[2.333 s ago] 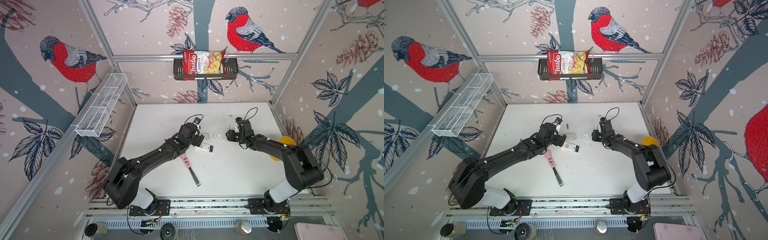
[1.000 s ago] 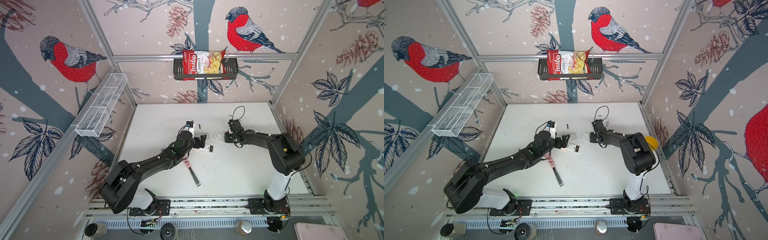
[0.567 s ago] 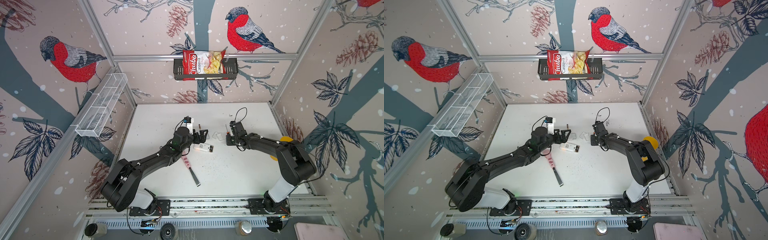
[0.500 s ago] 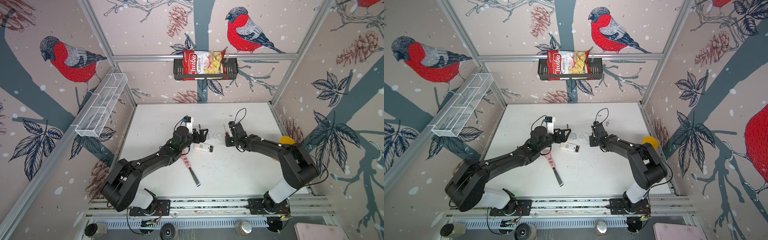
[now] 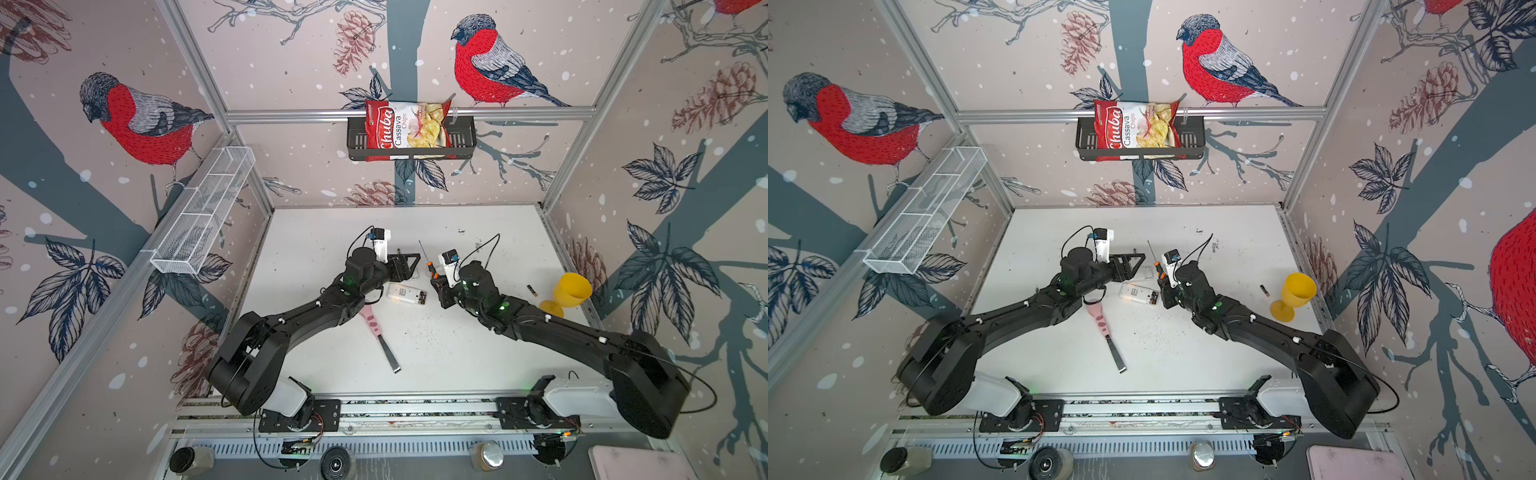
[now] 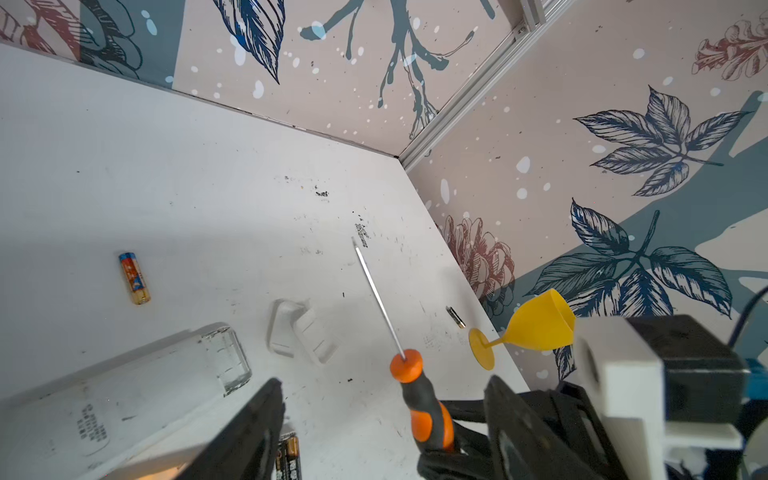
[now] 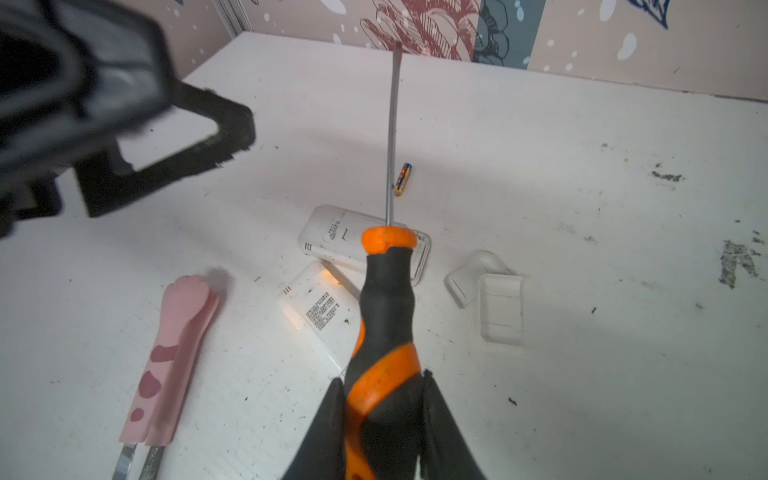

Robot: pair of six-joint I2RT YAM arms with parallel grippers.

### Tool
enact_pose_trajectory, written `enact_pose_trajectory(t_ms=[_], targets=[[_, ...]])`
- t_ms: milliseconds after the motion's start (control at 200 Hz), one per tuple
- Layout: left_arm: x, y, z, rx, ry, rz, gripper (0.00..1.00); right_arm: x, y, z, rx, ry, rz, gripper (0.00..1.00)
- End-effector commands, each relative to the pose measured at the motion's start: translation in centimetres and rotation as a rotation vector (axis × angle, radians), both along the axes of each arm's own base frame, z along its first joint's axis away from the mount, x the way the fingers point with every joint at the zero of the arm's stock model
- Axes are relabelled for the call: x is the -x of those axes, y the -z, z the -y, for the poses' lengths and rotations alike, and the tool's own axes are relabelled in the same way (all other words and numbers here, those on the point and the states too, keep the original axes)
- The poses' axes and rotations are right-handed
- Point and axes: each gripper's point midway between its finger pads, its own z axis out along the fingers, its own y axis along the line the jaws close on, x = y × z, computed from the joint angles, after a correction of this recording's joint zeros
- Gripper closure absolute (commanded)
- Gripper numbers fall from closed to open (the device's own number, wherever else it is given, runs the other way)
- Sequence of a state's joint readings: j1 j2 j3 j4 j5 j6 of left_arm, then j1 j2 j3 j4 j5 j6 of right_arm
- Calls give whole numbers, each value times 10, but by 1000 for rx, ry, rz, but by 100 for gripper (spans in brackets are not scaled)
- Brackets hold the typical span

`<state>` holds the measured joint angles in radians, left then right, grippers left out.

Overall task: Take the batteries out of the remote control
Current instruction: 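Lift the screwdriver with the right gripper toward the left gripper while the left arm rises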

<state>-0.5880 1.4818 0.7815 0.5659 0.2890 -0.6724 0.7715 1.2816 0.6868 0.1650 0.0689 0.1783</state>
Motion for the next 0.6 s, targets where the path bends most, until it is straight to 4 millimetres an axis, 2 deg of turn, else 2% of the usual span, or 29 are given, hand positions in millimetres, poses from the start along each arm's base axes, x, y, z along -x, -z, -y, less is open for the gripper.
enact_pose_trajectory(t_ms=[0, 20, 30, 50, 265, 405, 595], targets=[[-2, -18, 8, 102, 48, 17, 28, 7, -19, -14, -50, -73, 61, 93], [-3, -18, 9, 113, 59, 11, 29, 8, -18, -14, -51, -79, 61, 93], [-3, -19, 10, 119, 64, 8, 30, 10, -26, -14, -67, -83, 77, 93], [-4, -20, 11, 130, 75, 3, 31, 11, -30, -15, -75, -90, 86, 93], [-13, -35, 17, 229, 155, -14, 37, 21, -45, -20, -96, -150, 126, 92], [-14, -38, 18, 228, 157, -8, 39, 21, -47, -21, -90, -156, 129, 92], [-14, -38, 20, 247, 167, -15, 52, 24, -48, -25, -99, -183, 132, 92]])
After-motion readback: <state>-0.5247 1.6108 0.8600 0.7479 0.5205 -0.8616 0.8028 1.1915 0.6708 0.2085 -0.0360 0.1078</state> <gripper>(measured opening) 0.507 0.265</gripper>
